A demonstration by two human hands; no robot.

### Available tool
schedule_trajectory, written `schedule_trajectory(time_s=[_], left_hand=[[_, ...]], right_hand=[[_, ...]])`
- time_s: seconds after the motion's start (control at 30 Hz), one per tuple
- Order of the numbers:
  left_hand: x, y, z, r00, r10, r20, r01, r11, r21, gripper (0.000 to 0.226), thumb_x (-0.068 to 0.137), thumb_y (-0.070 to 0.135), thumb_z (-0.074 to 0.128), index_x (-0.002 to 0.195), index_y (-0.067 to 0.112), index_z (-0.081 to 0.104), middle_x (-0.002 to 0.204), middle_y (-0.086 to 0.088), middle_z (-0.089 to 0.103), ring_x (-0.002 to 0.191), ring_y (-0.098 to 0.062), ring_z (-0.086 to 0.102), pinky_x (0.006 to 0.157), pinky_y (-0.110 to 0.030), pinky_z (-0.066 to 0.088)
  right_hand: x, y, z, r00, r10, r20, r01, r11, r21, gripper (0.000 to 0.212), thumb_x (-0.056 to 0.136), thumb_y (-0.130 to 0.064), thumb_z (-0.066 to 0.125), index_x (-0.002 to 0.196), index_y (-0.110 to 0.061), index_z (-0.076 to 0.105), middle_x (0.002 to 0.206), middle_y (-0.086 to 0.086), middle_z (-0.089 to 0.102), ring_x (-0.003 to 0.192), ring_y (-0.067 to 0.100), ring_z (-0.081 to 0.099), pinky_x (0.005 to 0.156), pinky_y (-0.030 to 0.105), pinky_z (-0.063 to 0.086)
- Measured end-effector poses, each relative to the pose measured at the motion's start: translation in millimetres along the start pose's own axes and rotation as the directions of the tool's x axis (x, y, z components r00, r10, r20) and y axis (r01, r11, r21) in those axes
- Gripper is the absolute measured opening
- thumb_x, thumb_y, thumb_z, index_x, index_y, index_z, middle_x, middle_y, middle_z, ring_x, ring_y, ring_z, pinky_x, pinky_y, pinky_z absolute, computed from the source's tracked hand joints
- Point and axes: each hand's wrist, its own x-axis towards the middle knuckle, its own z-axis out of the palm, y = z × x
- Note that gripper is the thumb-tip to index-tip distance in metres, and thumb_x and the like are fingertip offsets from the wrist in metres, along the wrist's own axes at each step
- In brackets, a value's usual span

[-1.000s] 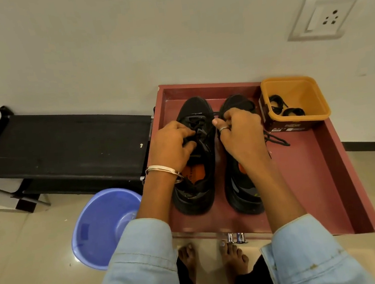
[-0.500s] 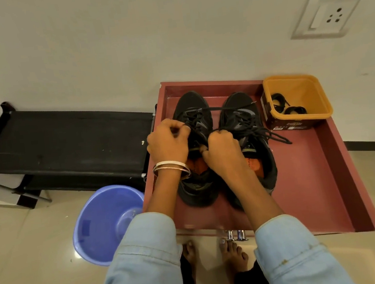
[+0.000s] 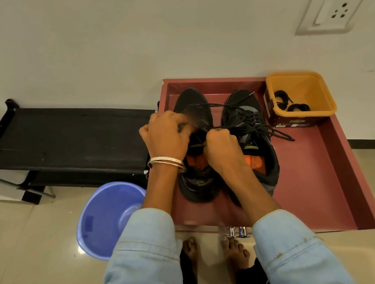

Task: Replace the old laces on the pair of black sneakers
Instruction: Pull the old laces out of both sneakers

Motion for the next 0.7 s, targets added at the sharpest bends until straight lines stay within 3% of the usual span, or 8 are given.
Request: schedule_trajectory(time_s=[0.07, 0.1, 0.17, 0.2, 0.27, 0.37, 0.53, 0.7], left_hand=[[1, -2, -1, 0.963, -0.265, -0.053, 0.224, 0.893, -0.389, 0.014, 0.079, 0.015, 0.071, 0.082, 0.028, 0.075, 0.082, 0.005, 0.072, 0.074, -0.005, 0.064, 0.077, -0.028, 0.054], [0, 0, -2, 0.907, -0.421, -0.025, 0.332, 0.749, -0.573, 0.014, 0.08, 0.009, 0.07, 0.084, 0.021, 0.076, 0.079, 0.0, 0.071, 0.065, -0.003, 0.062, 0.067, -0.018, 0.054], [1, 1, -4, 0.774, -0.627, 0.086, 0.452, 0.453, -0.768, 0.016, 0.081, 0.001, 0.064, 0.09, 0.01, 0.074, 0.08, -0.005, 0.069, 0.063, -0.005, 0.061, 0.055, -0.014, 0.05], [2, 2, -5, 0.756, -0.647, 0.102, 0.458, 0.412, -0.788, 0.02, 0.081, -0.003, 0.06, 0.092, 0.009, 0.073, 0.081, -0.005, 0.069, 0.067, -0.009, 0.063, 0.056, -0.017, 0.052], [3, 2, -9, 0.864, -0.504, 0.013, 0.372, 0.62, -0.691, 0.033, 0.078, -0.009, 0.052, 0.093, 0.014, 0.07, 0.086, 0.0, 0.069, 0.078, -0.01, 0.064, 0.075, -0.028, 0.056], [1, 1, -13, 0.998, -0.061, 0.01, 0.062, 0.97, -0.234, 0.042, 0.073, 0.005, 0.056, 0.099, 0.035, 0.068, 0.095, 0.018, 0.063, 0.096, -0.005, 0.055, 0.092, -0.036, 0.038], [0, 2, -8, 0.958, 0.111, 0.266, -0.181, 0.95, 0.254, 0.03, 0.081, 0.044, 0.065, 0.111, 0.043, 0.065, 0.116, 0.016, 0.057, 0.115, -0.014, 0.044, 0.099, -0.043, 0.023], [0, 8, -5, 0.994, 0.078, 0.072, -0.094, 0.966, 0.241, 0.014, 0.088, 0.029, 0.059, 0.092, 0.034, 0.071, 0.098, 0.009, 0.063, 0.099, -0.015, 0.052, 0.093, -0.04, 0.026]], right_hand=[[0, 0, -2, 1.0, 0.003, 0.001, -0.003, 1.0, -0.009, 0.023, 0.094, -0.004, 0.045, 0.112, 0.008, 0.053, 0.112, 0.025, 0.057, 0.099, 0.042, 0.059, 0.066, 0.035, 0.04], [-1, 0, -3, 1.0, 0.002, 0.002, -0.002, 1.0, -0.014, 0.023, 0.095, -0.004, 0.044, 0.112, 0.008, 0.052, 0.112, 0.025, 0.057, 0.1, 0.042, 0.059, 0.067, 0.035, 0.04], [-2, -3, -5, 1.0, -0.015, 0.0, 0.015, 0.999, -0.033, 0.024, 0.096, -0.005, 0.044, 0.113, 0.009, 0.052, 0.112, 0.026, 0.057, 0.1, 0.04, 0.059, 0.068, 0.035, 0.042], [-2, -4, -5, 1.0, -0.027, -0.003, 0.027, 0.999, -0.043, 0.024, 0.096, -0.005, 0.044, 0.114, 0.009, 0.052, 0.112, 0.026, 0.057, 0.1, 0.04, 0.059, 0.069, 0.035, 0.044], [-1, -4, -4, 0.999, -0.032, -0.006, 0.031, 0.998, -0.059, 0.025, 0.096, -0.003, 0.043, 0.116, 0.01, 0.051, 0.112, 0.026, 0.057, 0.1, 0.039, 0.059, 0.071, 0.036, 0.047], [2, -2, -3, 1.0, 0.005, 0.001, -0.005, 0.998, -0.055, 0.024, 0.096, -0.002, 0.042, 0.118, 0.006, 0.051, 0.115, 0.024, 0.056, 0.101, 0.039, 0.059, 0.071, 0.035, 0.044], [3, 2, -3, 1.0, 0.019, 0.01, -0.018, 0.999, -0.031, 0.027, 0.098, -0.007, 0.043, 0.121, 0.005, 0.05, 0.117, 0.024, 0.055, 0.104, 0.04, 0.058, 0.068, 0.033, 0.037], [2, 1, -5, 0.999, 0.035, 0.014, -0.035, 0.999, -0.021, 0.028, 0.097, -0.004, 0.043, 0.123, 0.008, 0.047, 0.117, 0.024, 0.055, 0.104, 0.041, 0.058, 0.07, 0.035, 0.042]])
